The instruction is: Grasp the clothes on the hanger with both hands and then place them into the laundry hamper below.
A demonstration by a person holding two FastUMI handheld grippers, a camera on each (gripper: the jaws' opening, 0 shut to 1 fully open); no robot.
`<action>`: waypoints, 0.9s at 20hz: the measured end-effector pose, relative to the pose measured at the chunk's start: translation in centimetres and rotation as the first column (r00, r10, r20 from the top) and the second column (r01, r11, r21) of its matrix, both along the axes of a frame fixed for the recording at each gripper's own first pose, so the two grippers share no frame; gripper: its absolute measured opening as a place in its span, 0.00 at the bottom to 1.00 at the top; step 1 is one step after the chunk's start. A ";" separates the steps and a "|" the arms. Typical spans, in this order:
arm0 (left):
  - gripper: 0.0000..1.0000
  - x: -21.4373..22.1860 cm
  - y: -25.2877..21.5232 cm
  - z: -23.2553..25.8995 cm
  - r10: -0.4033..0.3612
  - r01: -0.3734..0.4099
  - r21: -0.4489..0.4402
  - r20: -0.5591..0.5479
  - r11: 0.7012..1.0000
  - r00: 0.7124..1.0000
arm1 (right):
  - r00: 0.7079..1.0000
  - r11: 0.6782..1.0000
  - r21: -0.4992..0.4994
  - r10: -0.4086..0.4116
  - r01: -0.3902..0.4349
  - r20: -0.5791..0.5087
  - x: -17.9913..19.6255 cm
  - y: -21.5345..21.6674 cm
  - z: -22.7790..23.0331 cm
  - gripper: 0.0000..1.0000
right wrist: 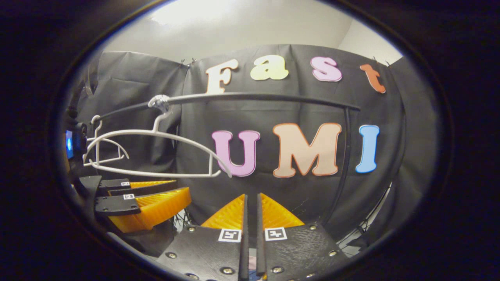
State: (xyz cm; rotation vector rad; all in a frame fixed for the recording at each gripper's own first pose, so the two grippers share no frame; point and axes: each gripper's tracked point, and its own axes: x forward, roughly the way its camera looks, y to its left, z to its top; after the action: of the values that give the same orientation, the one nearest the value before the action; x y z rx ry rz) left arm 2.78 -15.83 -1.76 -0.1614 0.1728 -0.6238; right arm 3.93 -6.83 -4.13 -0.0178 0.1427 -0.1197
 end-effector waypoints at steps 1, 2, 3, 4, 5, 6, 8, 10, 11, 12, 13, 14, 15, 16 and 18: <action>0.48 -0.2 0.2 0.6 0.002 -0.002 -0.001 0.006 1.000 1.000 | 1.000 1.000 -0.006 -0.004 0.005 0.011 -0.2 -0.1 0.6 0.07; 0.48 0.7 -0.3 0.7 0.004 -0.004 -0.002 0.009 1.000 1.000 | 1.000 1.000 -0.009 -0.011 0.011 0.019 -0.3 -0.2 1.2 0.07; 0.48 0.7 -0.2 1.4 0.008 -0.008 -0.009 0.018 1.000 1.000 | 0.999 1.000 -0.009 -0.018 0.018 0.028 -0.7 -0.2 1.7 0.07; 0.36 0.6 -0.1 2.4 0.008 -0.007 -0.022 0.026 1.000 1.000 | 0.999 1.000 -0.007 -0.025 0.025 0.032 -0.9 -0.3 2.1 0.07; 0.48 0.5 0.0 3.1 0.012 -0.011 -0.035 0.035 0.999 0.999 | 0.999 1.000 -0.005 -0.030 0.030 0.036 -1.2 -0.3 2.4 0.08; 0.48 0.5 0.2 3.7 0.017 -0.016 -0.038 0.039 0.999 0.999 | 0.999 0.999 -0.003 -0.033 0.034 0.039 -1.4 -0.3 2.7 0.08; 0.41 0.7 0.3 4.1 0.016 -0.014 -0.040 0.050 0.999 0.999 | 0.998 0.999 0.001 -0.040 0.040 0.050 -2.1 -0.3 3.2 0.07; 0.53 0.9 0.3 4.6 0.015 -0.012 -0.045 0.056 0.999 0.998 | 0.997 0.999 0.007 -0.042 0.042 0.066 -2.8 0.1 3.8 0.08; 0.61 0.5 0.2 5.0 0.015 -0.012 -0.052 0.055 0.999 0.998 | 0.996 0.999 0.008 -0.044 0.043 0.075 -3.2 0.1 4.3 0.16; 0.60 0.0 0.2 5.4 0.014 -0.011 -0.065 0.053 0.998 0.998 | 0.996 0.999 0.010 -0.045 0.044 0.082 -3.4 0.1 4.6 0.22; 0.69 -0.7 0.1 5.8 0.014 -0.010 -0.076 0.048 0.997 0.999 | 0.995 0.999 0.008 -0.043 0.042 0.088 -3.5 0.2 4.9 0.30; 0.76 -0.9 0.0 6.0 0.012 -0.009 -0.082 0.044 0.997 0.999 | 0.995 0.999 0.003 -0.042 0.042 0.092 -3.8 0.2 5.0 0.39; 0.83 -0.8 0.0 6.0 0.016 -0.012 -0.083 0.043 0.996 0.999 | 0.995 0.999 -0.001 -0.042 0.042 0.095 -4.1 0.1 5.2 0.47; 0.90 -1.0 0.0 6.1 0.016 -0.012 -0.081 0.044 0.997 0.999 | 0.994 0.999 -0.004 -0.042 0.043 0.099 -4.3 0.0 5.4 0.53; 0.93 -1.1 0.1 6.4 0.025 -0.022 -0.070 0.051 0.997 0.998 | 0.993 0.999 0.002 -0.041 0.041 0.110 -4.9 0.0 5.8 0.72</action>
State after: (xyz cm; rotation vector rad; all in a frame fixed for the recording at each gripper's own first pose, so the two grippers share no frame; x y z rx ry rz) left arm 1.64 -15.68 4.63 -0.2137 0.0992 -0.6102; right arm -0.93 -6.81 1.69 -0.0086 0.0329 -0.1616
